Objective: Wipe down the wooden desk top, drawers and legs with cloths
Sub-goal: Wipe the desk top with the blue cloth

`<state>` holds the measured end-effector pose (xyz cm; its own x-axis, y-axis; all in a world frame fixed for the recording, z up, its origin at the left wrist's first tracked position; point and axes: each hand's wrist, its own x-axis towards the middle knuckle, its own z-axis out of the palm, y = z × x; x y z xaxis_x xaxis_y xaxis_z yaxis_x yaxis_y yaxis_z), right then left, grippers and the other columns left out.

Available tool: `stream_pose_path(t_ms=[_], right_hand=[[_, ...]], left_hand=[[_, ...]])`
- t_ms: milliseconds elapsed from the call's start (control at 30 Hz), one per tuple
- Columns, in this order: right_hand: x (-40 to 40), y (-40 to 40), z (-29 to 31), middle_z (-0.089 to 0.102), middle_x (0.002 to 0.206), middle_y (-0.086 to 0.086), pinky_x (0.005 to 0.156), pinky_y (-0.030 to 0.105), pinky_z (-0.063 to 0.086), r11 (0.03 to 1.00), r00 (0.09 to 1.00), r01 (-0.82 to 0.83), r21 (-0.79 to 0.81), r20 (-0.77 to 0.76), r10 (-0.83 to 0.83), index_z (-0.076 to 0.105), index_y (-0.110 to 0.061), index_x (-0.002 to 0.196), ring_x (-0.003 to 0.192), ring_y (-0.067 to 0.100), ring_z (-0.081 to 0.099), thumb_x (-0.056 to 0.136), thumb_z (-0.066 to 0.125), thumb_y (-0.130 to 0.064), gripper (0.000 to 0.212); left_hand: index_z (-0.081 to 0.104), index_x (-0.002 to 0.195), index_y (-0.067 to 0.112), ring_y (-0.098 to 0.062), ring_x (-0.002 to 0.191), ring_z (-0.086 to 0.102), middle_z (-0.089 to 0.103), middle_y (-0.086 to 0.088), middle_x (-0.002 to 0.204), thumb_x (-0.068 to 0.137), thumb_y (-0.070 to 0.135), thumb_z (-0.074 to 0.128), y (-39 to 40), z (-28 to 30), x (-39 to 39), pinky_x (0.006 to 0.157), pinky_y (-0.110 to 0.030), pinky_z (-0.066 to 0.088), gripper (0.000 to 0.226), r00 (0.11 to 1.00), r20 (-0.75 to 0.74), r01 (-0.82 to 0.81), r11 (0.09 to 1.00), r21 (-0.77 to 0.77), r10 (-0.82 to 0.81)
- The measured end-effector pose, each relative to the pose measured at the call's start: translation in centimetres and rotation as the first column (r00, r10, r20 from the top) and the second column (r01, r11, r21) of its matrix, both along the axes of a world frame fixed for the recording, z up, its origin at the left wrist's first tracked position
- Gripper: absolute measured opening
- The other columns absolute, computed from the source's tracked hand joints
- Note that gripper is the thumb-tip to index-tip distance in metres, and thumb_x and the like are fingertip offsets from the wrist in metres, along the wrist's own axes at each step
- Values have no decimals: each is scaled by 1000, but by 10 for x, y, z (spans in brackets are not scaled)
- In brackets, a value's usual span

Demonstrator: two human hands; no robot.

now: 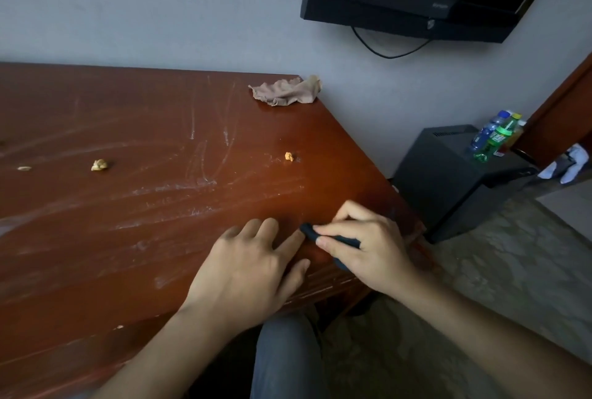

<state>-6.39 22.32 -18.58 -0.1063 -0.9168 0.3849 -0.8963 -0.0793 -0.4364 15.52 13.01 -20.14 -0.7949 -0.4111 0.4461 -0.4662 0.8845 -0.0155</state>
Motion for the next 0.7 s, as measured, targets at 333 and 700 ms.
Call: stream_pose_path(t_ms=[333, 700], right_hand=[[-63, -162, 6, 63, 105, -13, 79, 36, 54, 928, 925, 371, 21, -93, -368, 78, -36, 109, 96, 16, 65, 92, 68, -49, 23], [-26, -79, -2, 56, 90, -14, 69, 37, 54, 952, 950, 305, 25, -77, -302, 77, -38, 108, 80, 6, 61, 90, 70, -50, 23]], left_hand=[[69, 127, 20, -22, 80, 61, 60, 1, 93, 102, 57, 42, 0, -1, 1, 65, -38, 56, 52, 999, -39, 11, 999, 45, -9], [71, 119, 23, -17, 83, 63, 63, 6, 93, 102, 53, 40, 1, 7, 5, 69, -36, 55, 46, 998, -52, -25, 976, 215, 37]])
